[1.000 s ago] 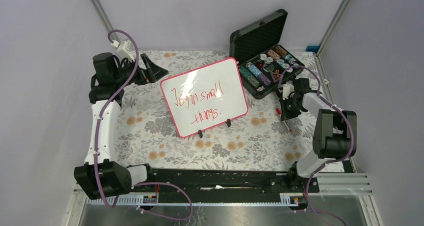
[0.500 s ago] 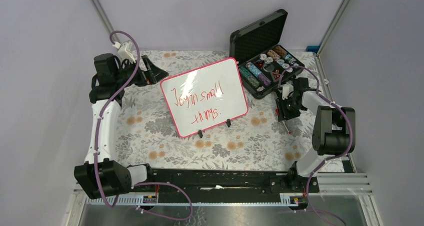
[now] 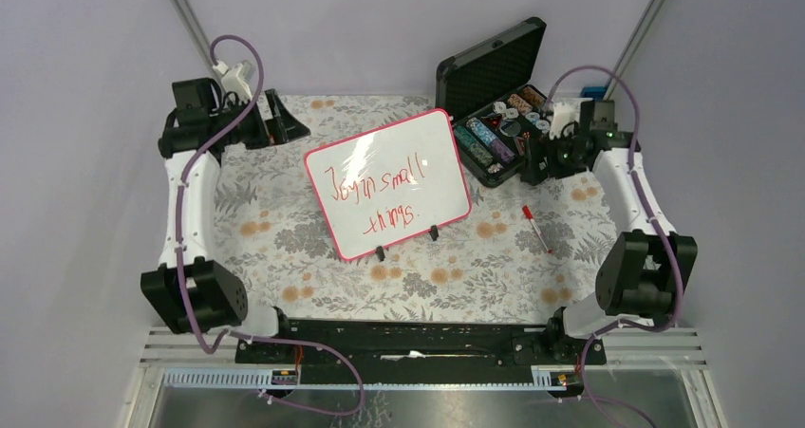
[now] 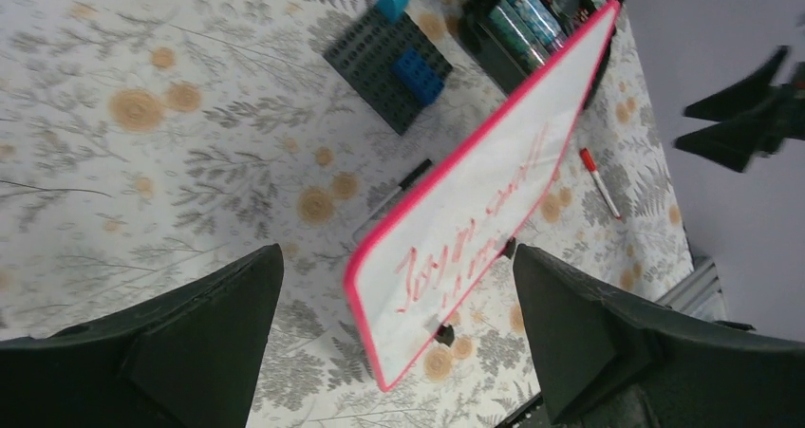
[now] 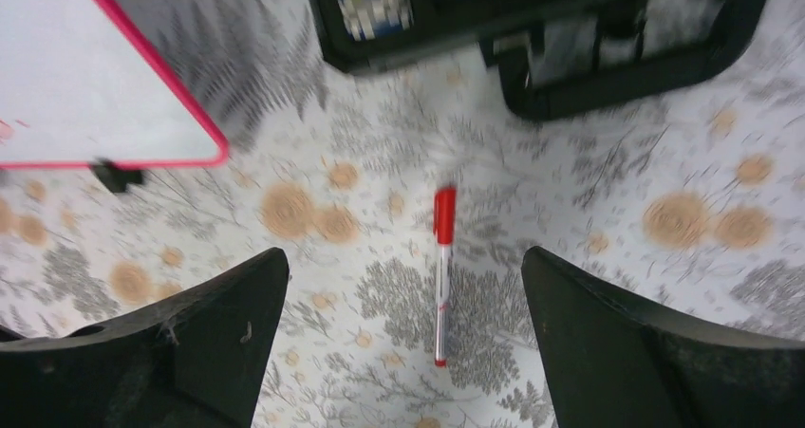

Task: Write a sentence on the whiteboard
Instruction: Reset both arms

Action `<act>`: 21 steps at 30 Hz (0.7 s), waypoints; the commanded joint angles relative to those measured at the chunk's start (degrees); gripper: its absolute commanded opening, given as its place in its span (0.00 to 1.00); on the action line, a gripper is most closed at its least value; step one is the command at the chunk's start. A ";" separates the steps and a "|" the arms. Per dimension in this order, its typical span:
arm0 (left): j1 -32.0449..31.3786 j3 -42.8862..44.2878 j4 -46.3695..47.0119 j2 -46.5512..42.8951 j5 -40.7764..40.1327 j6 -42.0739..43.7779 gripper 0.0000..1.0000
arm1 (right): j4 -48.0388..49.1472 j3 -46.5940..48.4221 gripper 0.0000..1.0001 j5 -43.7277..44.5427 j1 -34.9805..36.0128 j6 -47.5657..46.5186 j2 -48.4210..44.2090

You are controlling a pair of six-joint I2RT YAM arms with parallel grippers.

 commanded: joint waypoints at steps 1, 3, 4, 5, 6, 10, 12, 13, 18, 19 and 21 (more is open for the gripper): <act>3.57 11.28 -8.96 5.09 -0.69 9.15 0.99 | -4.44 10.89 1.00 -7.59 -0.32 3.58 -2.34; 5.48 13.40 -10.00 6.97 -1.81 11.58 0.99 | -4.47 15.94 1.00 -8.38 -0.32 5.10 -1.73; 6.31 14.15 -10.06 7.70 -2.76 12.46 0.99 | -4.43 18.01 1.00 -8.69 -0.32 5.74 -1.22; 7.10 15.00 -10.34 8.53 -3.62 13.48 0.99 | -4.53 20.08 0.99 -8.93 -0.32 6.39 -0.51; 7.97 15.98 -11.01 9.36 -3.81 14.56 0.99 | -4.52 21.76 1.00 -9.06 -0.28 6.82 0.31; 11.34 18.92 -12.79 12.37 -4.45 16.80 0.99 | -4.33 27.75 1.00 -9.00 -1.18 8.00 3.92; 12.27 19.29 -12.65 13.04 -5.35 17.58 0.99 | -4.33 29.95 1.00 -9.31 -2.02 8.74 5.71; 12.62 19.31 -12.47 13.23 -5.81 17.81 0.99 | -4.33 30.85 1.00 -9.65 -2.45 9.16 6.46; 13.09 19.61 -12.47 14.46 -6.65 18.77 0.99 | -4.33 32.69 1.00 -10.03 -3.28 9.66 8.19; 13.13 19.73 -12.40 14.56 -6.70 18.82 0.99 | -4.33 32.74 1.00 -9.93 -3.38 9.62 8.17; 13.21 19.44 -11.83 14.70 -6.87 18.77 0.99 | -4.35 32.76 1.00 -9.72 -3.55 9.53 8.32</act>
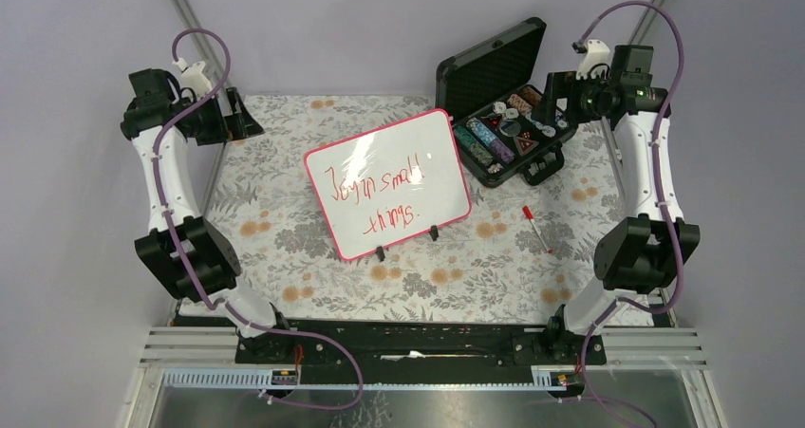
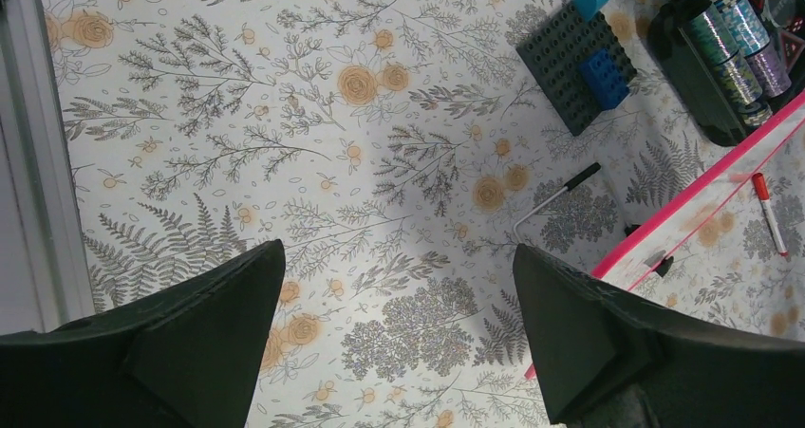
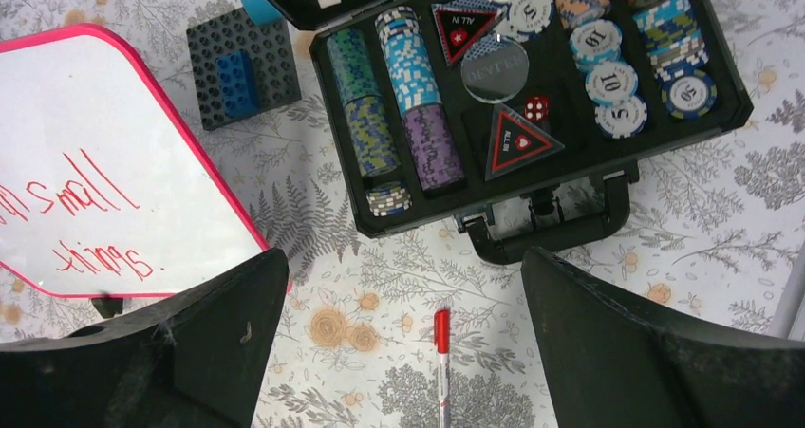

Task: Write a sentence on the whiteboard
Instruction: Reset both arms

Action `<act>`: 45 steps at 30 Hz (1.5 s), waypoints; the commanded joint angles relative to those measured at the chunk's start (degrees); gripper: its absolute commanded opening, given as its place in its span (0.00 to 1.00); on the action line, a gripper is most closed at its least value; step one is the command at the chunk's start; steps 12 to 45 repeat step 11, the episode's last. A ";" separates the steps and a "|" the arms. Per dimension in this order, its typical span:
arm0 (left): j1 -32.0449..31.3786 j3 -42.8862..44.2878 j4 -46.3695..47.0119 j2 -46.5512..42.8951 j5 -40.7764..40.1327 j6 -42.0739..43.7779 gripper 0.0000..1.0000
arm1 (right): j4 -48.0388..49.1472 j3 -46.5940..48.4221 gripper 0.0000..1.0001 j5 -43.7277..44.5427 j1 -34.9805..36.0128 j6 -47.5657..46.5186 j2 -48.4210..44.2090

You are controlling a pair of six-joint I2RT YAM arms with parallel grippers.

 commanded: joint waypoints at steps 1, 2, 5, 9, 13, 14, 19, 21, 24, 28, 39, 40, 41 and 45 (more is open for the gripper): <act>0.13 2.64 1.44 -0.05 -1.10 1.69 0.99 | -1.02 2.64 1.00 -1.24 -0.34 0.95 -0.45; 0.15 2.54 1.69 -0.03 -1.27 1.63 0.99 | -1.02 2.64 1.00 -1.17 -0.40 0.96 -0.34; 0.15 2.76 1.85 0.36 -1.18 1.45 0.99 | -1.01 2.32 1.00 -1.29 -0.51 0.86 -0.14; 0.12 3.16 2.10 0.67 -2.19 1.45 0.99 | -1.01 1.93 1.00 -1.77 -0.51 0.85 -0.04; 0.07 3.37 2.16 0.60 -2.67 1.61 0.99 | -1.03 1.65 1.00 -2.05 -0.51 0.87 -0.08; 0.07 3.37 2.16 0.60 -2.67 1.61 0.99 | -1.03 1.65 1.00 -2.05 -0.51 0.87 -0.08; 0.07 3.37 2.16 0.60 -2.67 1.61 0.99 | -1.03 1.65 1.00 -2.05 -0.51 0.87 -0.08; 0.07 3.37 2.16 0.60 -2.67 1.61 0.99 | -1.03 1.65 1.00 -2.05 -0.51 0.87 -0.08; 0.07 3.37 2.16 0.60 -2.67 1.61 0.99 | -1.03 1.65 1.00 -2.05 -0.51 0.87 -0.08; 0.07 3.37 2.16 0.60 -2.67 1.61 0.99 | -1.03 1.65 1.00 -2.05 -0.51 0.87 -0.08; 0.07 3.37 2.16 0.60 -2.67 1.61 0.99 | -1.03 1.65 1.00 -2.05 -0.51 0.87 -0.08; 0.07 3.37 2.16 0.60 -2.67 1.61 0.99 | -1.03 1.65 1.00 -2.05 -0.51 0.87 -0.08; 0.07 3.37 2.16 0.60 -2.67 1.61 0.99 | -1.03 1.65 1.00 -2.05 -0.51 0.87 -0.08; 0.07 3.37 2.16 0.60 -2.67 1.61 0.99 | -1.03 1.65 1.00 -2.05 -0.51 0.87 -0.08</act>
